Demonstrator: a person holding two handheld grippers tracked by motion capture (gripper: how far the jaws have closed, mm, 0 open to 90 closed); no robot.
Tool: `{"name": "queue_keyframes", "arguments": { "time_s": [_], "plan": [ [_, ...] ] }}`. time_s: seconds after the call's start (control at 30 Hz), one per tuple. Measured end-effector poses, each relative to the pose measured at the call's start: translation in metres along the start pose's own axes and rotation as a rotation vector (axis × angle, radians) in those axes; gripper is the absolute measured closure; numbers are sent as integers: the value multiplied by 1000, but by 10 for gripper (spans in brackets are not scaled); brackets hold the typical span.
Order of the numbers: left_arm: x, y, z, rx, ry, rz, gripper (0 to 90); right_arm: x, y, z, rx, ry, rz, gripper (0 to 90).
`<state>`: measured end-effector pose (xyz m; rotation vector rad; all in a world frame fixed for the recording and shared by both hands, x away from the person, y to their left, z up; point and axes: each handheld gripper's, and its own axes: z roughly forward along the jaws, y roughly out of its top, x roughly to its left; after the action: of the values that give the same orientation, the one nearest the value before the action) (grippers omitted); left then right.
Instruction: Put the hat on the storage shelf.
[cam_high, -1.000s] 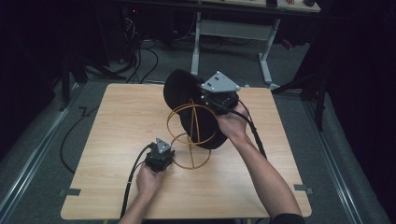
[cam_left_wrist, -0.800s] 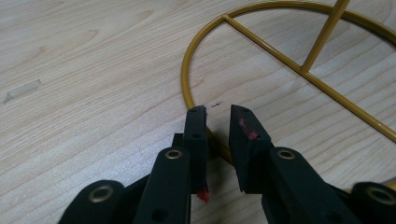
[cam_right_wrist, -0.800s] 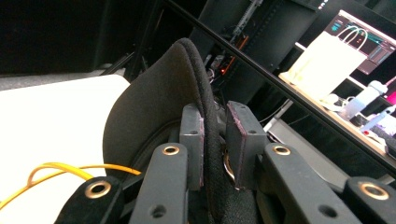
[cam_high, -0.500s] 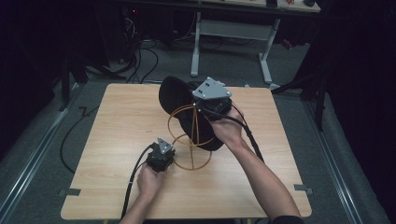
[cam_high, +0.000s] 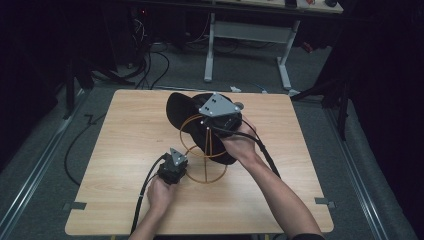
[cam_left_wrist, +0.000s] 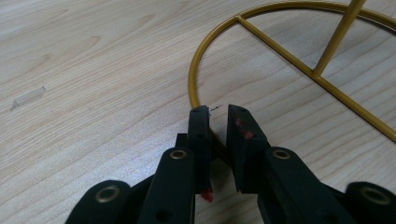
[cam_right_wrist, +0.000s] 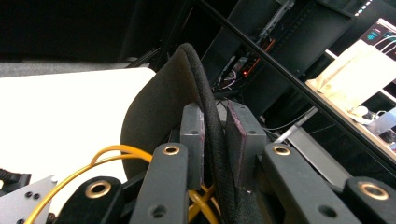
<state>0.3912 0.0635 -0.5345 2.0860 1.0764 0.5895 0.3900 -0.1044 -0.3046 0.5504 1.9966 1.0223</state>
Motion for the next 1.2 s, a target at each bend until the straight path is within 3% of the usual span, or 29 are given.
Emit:
{"name": "queue_keyframes", "arguments": {
  "time_s": [0.43,0.67,1.2],
  "plan": [
    [-1,0,0,-3,10,11,801,10,-5,-5,-2,34,-23,765],
    [-1,0,0,-3,10,9,802,11,-9,-9,-9,43,-6,750],
    [-3,0,1,-4,17,23,816,20,-13,-18,-32,47,-20,725]
  ]
}}
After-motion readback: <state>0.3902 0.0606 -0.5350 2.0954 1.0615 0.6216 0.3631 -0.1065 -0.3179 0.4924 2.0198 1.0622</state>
